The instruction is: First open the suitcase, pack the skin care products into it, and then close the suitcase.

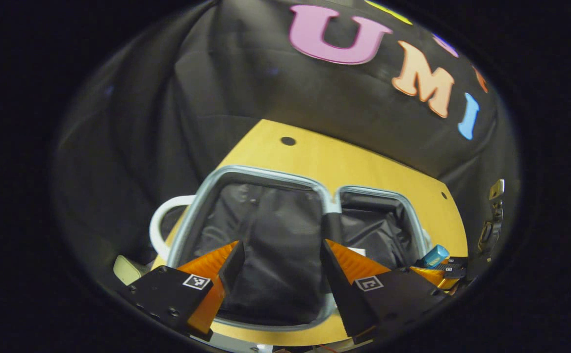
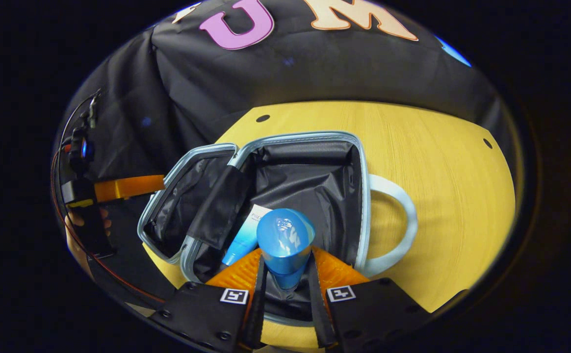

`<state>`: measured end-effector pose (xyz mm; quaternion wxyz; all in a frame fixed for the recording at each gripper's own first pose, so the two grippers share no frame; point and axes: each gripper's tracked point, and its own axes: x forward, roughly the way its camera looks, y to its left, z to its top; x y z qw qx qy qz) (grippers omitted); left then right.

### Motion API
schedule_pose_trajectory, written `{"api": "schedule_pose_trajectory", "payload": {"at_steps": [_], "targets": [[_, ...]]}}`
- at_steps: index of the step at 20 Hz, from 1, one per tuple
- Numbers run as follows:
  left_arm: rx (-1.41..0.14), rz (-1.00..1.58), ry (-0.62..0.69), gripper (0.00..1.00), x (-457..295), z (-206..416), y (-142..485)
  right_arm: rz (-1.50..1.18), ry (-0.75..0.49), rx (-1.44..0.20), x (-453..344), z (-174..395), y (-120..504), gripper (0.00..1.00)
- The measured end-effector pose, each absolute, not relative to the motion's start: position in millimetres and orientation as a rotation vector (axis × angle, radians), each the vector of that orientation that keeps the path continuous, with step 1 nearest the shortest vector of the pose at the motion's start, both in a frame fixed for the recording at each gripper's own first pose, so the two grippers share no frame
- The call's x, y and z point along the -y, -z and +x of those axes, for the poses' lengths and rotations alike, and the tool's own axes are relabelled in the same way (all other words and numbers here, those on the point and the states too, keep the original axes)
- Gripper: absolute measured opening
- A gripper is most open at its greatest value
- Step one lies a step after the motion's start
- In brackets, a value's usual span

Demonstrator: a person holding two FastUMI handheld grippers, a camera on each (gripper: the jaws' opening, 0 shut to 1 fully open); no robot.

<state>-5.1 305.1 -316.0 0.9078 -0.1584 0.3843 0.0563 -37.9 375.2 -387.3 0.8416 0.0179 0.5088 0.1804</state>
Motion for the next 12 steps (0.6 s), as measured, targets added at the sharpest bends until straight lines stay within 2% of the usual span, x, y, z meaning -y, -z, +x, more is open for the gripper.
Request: {"api": "schedule_pose_trajectory", "payload": {"at_steps": [1, 3, 4, 8, 11, 12], "targets": [[-0.796, -0.337, -0.148, 0.91, -320, -13, 315, 0.046, -0.378, -1.069, -379, -33, 388, 0.4], [-0.787, -0.348, -0.203, 0.91, -348, -27, 319, 0.06, -0.351, -1.064, -382, -21, 391, 0.43], [-0.792, -0.351, -0.228, 0.91, -361, -32, 322, 0.062, -0.33, -1.061, -382, -16, 392, 0.41], [-0.804, -0.335, -0.322, 0.92, -408, -37, 341, 0.07, -0.3, -1.007, -384, 3, 379, 0.51], [-0.809, -0.32, -0.378, 0.91, -437, -34, 349, 0.041, -0.296, -0.938, -386, 15, 368, 0.87], [-0.807, -0.319, -0.388, 0.91, -444, -30, 350, 0.03, -0.3, -0.925, -387, 17, 364, 0.85]]}}
